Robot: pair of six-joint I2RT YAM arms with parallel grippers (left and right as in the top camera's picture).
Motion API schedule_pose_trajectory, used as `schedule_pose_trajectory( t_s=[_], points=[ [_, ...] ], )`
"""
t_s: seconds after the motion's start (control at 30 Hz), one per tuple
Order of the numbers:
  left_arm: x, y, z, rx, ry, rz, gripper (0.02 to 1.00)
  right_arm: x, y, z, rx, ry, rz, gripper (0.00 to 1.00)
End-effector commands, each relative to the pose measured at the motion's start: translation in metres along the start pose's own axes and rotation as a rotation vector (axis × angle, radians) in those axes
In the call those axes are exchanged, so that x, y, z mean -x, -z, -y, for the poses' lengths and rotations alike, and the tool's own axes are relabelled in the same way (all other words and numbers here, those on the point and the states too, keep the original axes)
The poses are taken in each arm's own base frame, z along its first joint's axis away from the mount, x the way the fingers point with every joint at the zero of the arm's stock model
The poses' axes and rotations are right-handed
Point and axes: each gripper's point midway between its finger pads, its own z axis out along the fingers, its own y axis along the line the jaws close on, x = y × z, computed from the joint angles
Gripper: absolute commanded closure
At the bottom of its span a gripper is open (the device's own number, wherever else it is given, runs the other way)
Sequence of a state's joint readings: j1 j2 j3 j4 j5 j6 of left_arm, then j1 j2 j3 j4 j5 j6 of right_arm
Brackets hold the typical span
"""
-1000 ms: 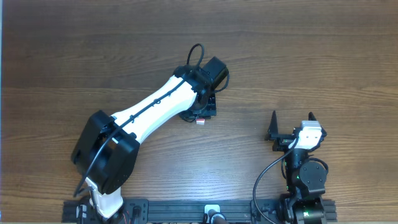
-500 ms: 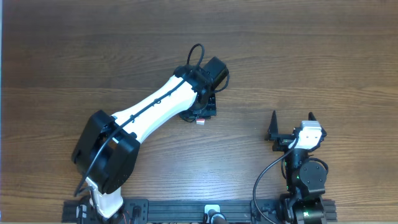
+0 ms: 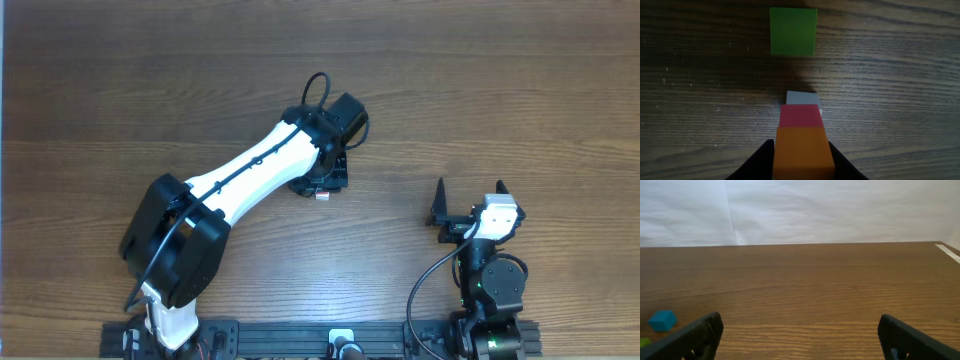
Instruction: Stack Cubes
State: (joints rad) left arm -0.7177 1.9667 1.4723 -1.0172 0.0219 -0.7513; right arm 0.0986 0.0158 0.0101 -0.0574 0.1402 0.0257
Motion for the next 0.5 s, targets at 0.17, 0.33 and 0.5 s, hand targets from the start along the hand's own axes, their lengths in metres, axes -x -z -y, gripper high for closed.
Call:
schedule_pose_trajectory(
  t_s=[0.17, 0.33, 0.5],
  points=[
    [0.0045, 0.0006, 0.0049, -0.015, -0.010, 0.006, 0.658, -0.0009, 0.0002, 0.0013, -0.005, -0.003, 0.002, 0.007],
    [0.0045, 0.0006, 0.0049, -0.015, -0.010, 0.006, 0.652, -0.0009, 0.0002, 0.0013, -0.005, -0.003, 0.002, 0.007],
    [0.0045, 0.0006, 0.0053, -0.017, -0.010, 0.006, 0.634, -0.0009, 0.0002, 0.0012, -0.005, -0.003, 0.002, 0.007]
  ],
)
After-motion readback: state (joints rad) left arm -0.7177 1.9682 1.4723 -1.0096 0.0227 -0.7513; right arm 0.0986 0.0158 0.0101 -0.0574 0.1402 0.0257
